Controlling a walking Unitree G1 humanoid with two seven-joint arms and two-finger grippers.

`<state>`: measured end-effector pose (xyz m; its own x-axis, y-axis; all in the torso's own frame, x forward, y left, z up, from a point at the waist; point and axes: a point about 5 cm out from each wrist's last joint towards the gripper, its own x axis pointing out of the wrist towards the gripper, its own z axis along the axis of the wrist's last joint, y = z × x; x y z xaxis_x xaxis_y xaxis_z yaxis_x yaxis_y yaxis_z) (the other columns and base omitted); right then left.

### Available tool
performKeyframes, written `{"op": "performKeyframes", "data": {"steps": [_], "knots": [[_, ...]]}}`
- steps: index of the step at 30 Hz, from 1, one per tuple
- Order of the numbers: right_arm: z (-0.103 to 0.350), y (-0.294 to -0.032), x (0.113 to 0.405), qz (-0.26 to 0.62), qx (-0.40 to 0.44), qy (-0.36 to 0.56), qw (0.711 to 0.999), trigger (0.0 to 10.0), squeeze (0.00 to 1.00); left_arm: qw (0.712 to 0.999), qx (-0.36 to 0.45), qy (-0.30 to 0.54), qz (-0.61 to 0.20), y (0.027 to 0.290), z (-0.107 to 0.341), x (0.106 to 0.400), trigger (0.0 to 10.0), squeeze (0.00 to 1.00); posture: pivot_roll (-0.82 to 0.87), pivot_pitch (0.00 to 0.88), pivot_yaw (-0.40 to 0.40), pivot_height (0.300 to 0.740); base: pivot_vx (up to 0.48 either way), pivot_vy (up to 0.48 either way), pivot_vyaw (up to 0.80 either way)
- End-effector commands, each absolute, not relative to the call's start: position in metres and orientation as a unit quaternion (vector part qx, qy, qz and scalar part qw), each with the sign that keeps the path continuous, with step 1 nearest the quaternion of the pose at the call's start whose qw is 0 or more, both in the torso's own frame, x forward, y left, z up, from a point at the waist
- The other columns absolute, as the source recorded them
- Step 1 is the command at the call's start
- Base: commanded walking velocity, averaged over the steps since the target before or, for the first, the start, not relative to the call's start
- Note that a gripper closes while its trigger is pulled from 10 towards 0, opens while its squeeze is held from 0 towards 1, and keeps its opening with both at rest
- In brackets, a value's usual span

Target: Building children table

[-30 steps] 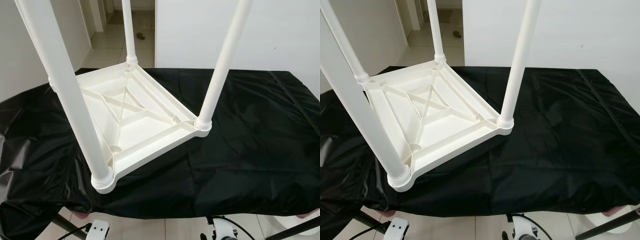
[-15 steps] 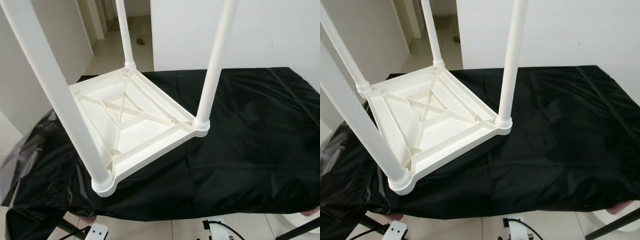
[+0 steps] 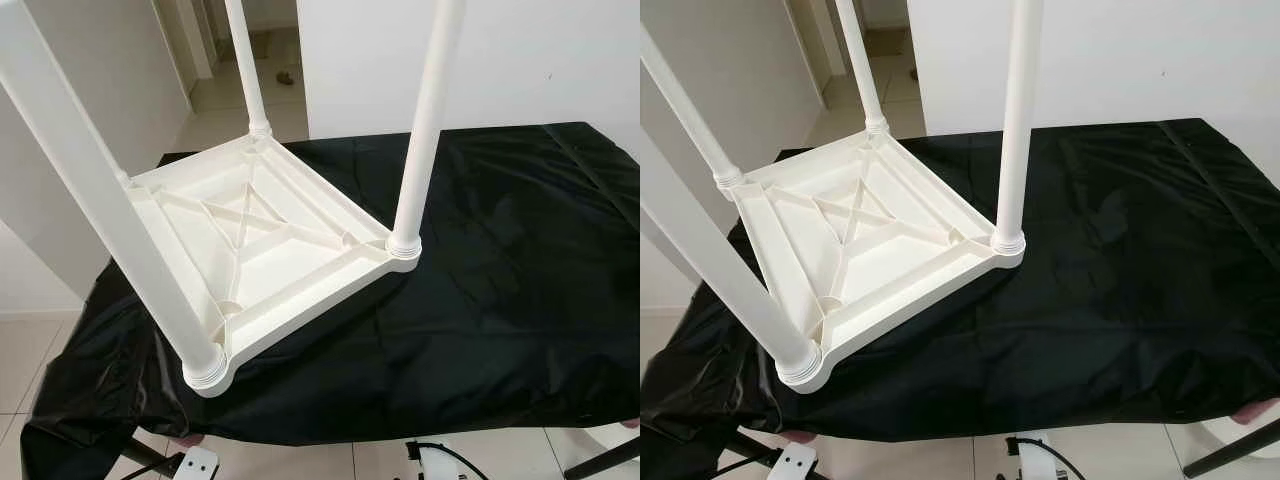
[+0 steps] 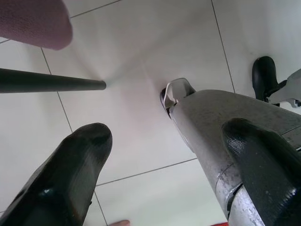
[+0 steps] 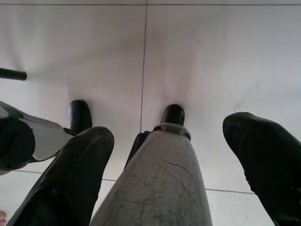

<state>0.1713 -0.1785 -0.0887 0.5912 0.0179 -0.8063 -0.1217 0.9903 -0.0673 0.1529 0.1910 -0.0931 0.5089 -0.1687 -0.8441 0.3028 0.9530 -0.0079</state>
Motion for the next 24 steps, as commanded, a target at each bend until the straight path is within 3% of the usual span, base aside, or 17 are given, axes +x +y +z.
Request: {"op": "performKeyframes", "data": {"steps": [1,24], "knots": [[-0.091,-0.175,0.168,0.043,-0.055,0.459,0.886,10.0,0.0,0.868,0.102,0.481,-0.077,0.2,-0.095,0.148,10.0,0.0,0.01,0.0,0.13,0.74,0.0,0.0,0.0],[-0.088,-0.163,0.176,0.034,-0.032,0.449,0.892,10.0,0.0,0.865,0.11,0.482,-0.083,0.205,-0.095,0.147,10.0,0.0,0.03,0.0,0.181,0.74,0.0,0.0,0.0]]}}
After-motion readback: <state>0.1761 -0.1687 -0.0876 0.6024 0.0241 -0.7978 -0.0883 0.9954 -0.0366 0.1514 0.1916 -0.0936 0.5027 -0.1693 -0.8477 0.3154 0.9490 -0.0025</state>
